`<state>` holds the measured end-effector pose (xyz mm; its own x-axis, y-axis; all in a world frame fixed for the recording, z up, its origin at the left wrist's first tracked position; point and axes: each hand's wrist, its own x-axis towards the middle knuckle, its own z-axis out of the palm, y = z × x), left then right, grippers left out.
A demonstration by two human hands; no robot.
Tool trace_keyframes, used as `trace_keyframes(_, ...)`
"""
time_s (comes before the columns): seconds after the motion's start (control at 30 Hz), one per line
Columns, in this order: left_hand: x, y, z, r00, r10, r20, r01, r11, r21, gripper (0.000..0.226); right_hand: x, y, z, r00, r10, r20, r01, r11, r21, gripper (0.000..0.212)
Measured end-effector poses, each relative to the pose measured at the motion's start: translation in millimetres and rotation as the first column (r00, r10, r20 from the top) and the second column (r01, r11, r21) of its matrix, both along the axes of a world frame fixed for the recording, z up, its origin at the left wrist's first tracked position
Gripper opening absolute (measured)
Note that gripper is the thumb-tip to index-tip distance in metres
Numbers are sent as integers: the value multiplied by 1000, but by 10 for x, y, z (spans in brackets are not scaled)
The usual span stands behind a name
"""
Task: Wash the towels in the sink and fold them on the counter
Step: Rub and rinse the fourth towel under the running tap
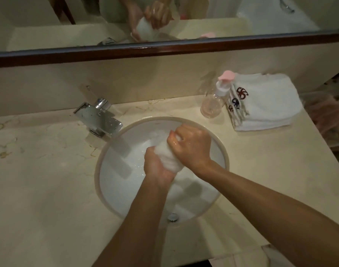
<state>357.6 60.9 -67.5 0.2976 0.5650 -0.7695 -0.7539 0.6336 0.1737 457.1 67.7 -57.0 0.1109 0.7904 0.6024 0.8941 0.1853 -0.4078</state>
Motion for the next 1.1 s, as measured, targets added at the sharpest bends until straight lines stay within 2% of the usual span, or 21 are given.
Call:
trace_keyframes(0.03,-28,-21,9,999,-43,-34,42,999,-15,42,3,-17,-17,999,-35,-9,34,998,-52,37)
trace_keyframes(0.1,-89,-81,54,966,-48,-255,44,999,-21,53,18,-78,-5,985,-130,-114,97,961,-260,40)
trace_keyframes(0.17,-112,-159,151,895,35,-444,30,990,138,71,69,-103,12,903,-280,-326,57,830,-554,39)
trace_keyframes(0.2,-134,-236,243,844,53,-533,107,959,263,84,111,-121,36,820,-379,-429,-13,737,-676,36)
trace_keyframes(0.23,-165,-326,341,765,59,-642,261,882,392,94,162,-131,70,719,-474,-509,-106,649,-753,32)
trace_keyframes(0.27,-223,-407,381,671,94,-736,440,748,497,98,220,-141,116,616,-565,-549,-198,564,-802,29)
trace_keyframes(0.33,-435,-399,388,472,208,-857,745,426,514,100,321,-160,232,487,-669,-561,-366,427,-827,28)
trace_keyframes(0.4,-620,-233,381,246,412,-877,901,236,363,102,369,-171,310,497,-681,-538,-446,331,-831,30)
trace_keyframes(0.43,-659,-130,383,185,510,-840,938,162,305,104,369,-180,323,532,-676,-509,-462,272,-844,31)
trace_keyframes(0.47,-661,-34,387,190,567,-801,957,77,281,102,348,-191,316,554,-679,-482,-483,209,-850,32)
trace_keyframes(0.53,-589,56,405,300,544,-784,944,-53,325,75,271,-215,253,550,-709,-441,-558,81,-826,28)
trace_keyframes(0.6,-526,10,376,400,441,-803,897,-7,443,38,198,-261,201,495,-759,-423,-634,18,-774,24)
trace_keyframes(0.7,-509,-78,297,426,414,-804,768,303,563,21,112,-300,160,374,-817,-439,-683,77,-726,25)
trace_keyframes(0.73,-511,-109,310,430,425,-797,728,359,584,20,91,-314,157,340,-830,-442,-685,103,-721,24)
trace_keyframes(0.77,-533,-156,327,439,445,-780,716,351,603,23,72,-326,144,327,-835,-442,-682,115,-723,22)
trace_keyframes(0.8,-569,-203,351,453,474,-755,737,278,616,31,60,-340,155,331,-838,-433,-677,109,-728,20)
trace_keyframes(0.87,-665,-278,396,449,543,-709,829,43,558,52,68,-350,197,376,-828,-417,-673,65,-737,20)
trace_keyframes(0.9,-682,-249,401,427,564,-707,860,-13,510,55,82,-331,224,394,-817,-421,-674,55,-737,22)
trace_keyframes(0.93,-668,-214,395,392,573,-720,874,13,486,50,83,-306,254,400,-813,-423,-672,54,-738,25)
trace_keyframes(1.0,-567,-134,380,314,561,-765,817,250,519,34,33,-244,324,388,-816,-428,-641,94,-762,30)
trace_keyframes(1.1,-375,8,356,285,490,-824,622,560,548,24,-79,-117,332,380,-786,-488,-505,265,-821,30)
